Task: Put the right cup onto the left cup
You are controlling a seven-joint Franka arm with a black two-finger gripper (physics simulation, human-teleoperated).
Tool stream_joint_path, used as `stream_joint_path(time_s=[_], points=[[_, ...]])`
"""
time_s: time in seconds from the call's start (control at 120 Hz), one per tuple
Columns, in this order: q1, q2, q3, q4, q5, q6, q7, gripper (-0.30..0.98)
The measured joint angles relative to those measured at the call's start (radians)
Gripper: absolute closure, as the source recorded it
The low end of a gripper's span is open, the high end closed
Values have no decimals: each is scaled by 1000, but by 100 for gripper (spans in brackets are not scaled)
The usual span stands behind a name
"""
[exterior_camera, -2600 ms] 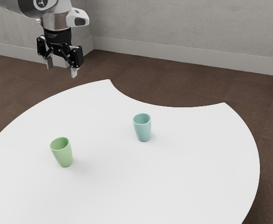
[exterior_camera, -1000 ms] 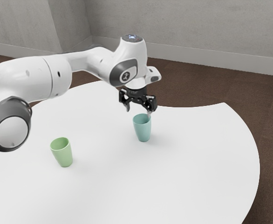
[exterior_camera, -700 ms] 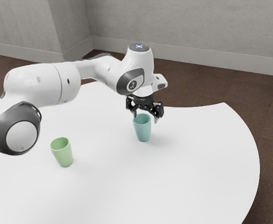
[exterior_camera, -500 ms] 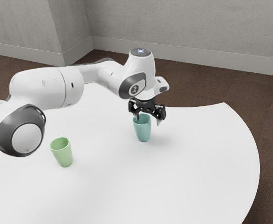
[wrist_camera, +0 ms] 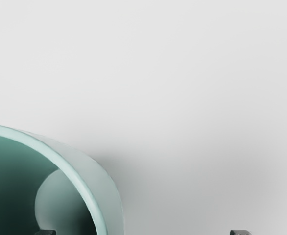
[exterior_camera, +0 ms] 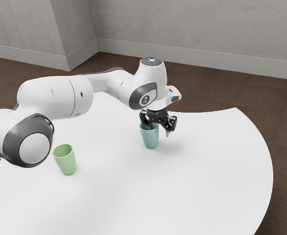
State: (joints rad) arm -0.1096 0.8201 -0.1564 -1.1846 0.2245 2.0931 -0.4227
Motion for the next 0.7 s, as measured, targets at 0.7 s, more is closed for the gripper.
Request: stream_joint_path(time_s=[0.7], points=[[-2,-21,16,-7,5,-11,-12,76]])
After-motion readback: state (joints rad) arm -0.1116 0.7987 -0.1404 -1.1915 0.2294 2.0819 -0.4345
